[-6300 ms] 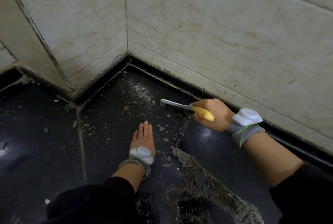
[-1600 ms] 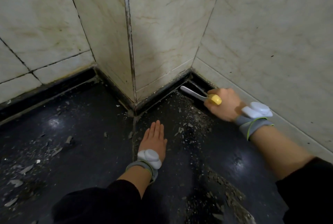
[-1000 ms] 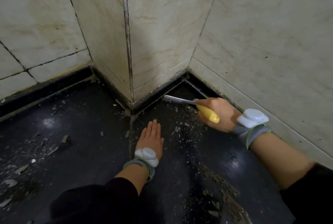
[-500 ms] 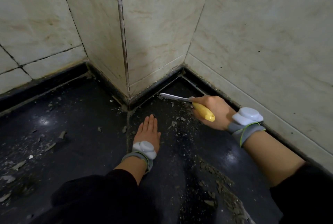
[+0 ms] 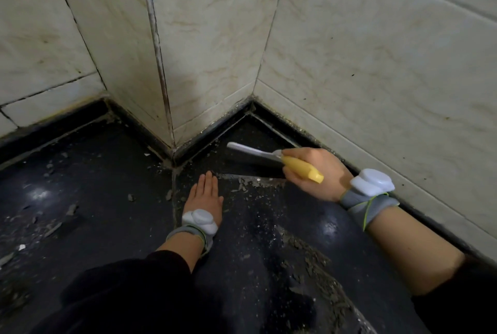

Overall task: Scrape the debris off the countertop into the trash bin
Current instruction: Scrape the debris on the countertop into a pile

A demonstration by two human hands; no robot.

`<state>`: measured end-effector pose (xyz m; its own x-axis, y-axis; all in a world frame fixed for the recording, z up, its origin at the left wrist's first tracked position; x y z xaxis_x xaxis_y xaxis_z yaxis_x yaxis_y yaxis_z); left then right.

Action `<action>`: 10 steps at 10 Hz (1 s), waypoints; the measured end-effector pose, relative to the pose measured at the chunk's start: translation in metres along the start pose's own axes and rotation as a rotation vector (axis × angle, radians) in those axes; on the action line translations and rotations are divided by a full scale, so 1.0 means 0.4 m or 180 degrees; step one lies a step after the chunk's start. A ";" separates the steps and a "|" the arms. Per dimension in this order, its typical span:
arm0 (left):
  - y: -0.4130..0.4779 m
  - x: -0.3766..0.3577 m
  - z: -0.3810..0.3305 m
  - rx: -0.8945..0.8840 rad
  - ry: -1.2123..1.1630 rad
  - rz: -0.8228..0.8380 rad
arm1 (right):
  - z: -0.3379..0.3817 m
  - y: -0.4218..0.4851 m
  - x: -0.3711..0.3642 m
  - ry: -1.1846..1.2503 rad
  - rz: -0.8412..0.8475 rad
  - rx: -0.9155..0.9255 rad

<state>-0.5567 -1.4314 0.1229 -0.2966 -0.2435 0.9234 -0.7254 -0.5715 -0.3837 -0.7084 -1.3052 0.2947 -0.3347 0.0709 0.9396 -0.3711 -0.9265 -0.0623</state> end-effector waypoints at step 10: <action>-0.002 0.000 0.000 -0.0057 -0.0135 -0.0014 | 0.005 -0.181 0.003 0.0155 0.0240 -0.0566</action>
<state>-0.5560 -1.4311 0.1230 -0.2671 -0.2742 0.9238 -0.7377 -0.5587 -0.3791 -0.6799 -1.2387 0.3009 -0.4072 0.0256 0.9130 -0.4892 -0.8503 -0.1943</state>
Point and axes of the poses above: each hand's wrist, its own y-axis towards the middle knuckle, its own x-axis out of the back of the hand, z = x × y, the point moved 5 cm from there along y, towards the middle knuckle, and after that the axes turned 6 degrees about y, right-handed, at the moved point
